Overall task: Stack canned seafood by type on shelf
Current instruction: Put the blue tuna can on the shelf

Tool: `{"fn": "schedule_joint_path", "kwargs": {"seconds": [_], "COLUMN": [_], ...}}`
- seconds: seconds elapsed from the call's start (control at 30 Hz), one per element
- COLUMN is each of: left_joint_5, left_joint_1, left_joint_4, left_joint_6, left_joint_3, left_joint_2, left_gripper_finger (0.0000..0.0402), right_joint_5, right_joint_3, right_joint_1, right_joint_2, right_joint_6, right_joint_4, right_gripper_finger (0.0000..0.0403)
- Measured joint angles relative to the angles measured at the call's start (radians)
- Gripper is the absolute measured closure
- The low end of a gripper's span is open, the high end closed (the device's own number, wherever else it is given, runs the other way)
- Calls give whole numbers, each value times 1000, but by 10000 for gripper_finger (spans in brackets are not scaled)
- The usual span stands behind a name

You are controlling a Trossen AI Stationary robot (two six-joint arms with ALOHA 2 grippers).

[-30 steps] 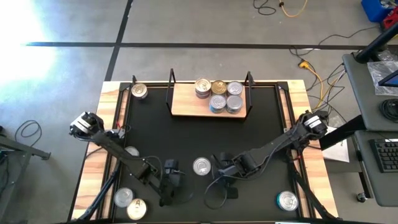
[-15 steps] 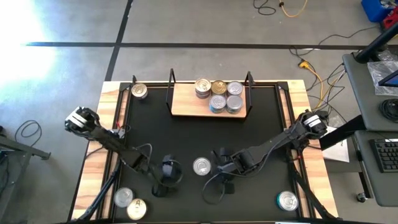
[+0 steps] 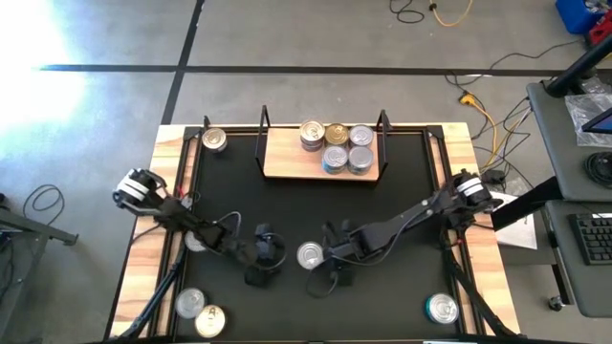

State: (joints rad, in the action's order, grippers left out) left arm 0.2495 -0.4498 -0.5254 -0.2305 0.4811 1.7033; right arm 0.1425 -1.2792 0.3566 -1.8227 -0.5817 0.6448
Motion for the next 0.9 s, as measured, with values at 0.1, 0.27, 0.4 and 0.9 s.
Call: {"fn": "schedule_joint_path", "kwargs": {"seconds": [0.1,0.27,0.4,0.9], "left_joint_5": [-30,-34,-73,4], "left_joint_1": [17,33,65,96], "left_joint_4": [56,108,111,1], "left_joint_6": [-11,46,27,-19], "left_joint_3": [68,133,126,235], "left_joint_2": [47,78,83,246], "left_gripper_finger": [47,46,34,15], "right_joint_5": [-38,-46,-37,-42], "right_joint_3": [-13,-34,-42,-49], "right_joint_1": [-4,-6,-10,-42], "right_joint_2": [-47,-88,-90,-114], "right_joint_6": [49,56,71,139], "right_joint_4": [1,-6,-14,-133], "right_gripper_finger": [390,390,390,390]}}
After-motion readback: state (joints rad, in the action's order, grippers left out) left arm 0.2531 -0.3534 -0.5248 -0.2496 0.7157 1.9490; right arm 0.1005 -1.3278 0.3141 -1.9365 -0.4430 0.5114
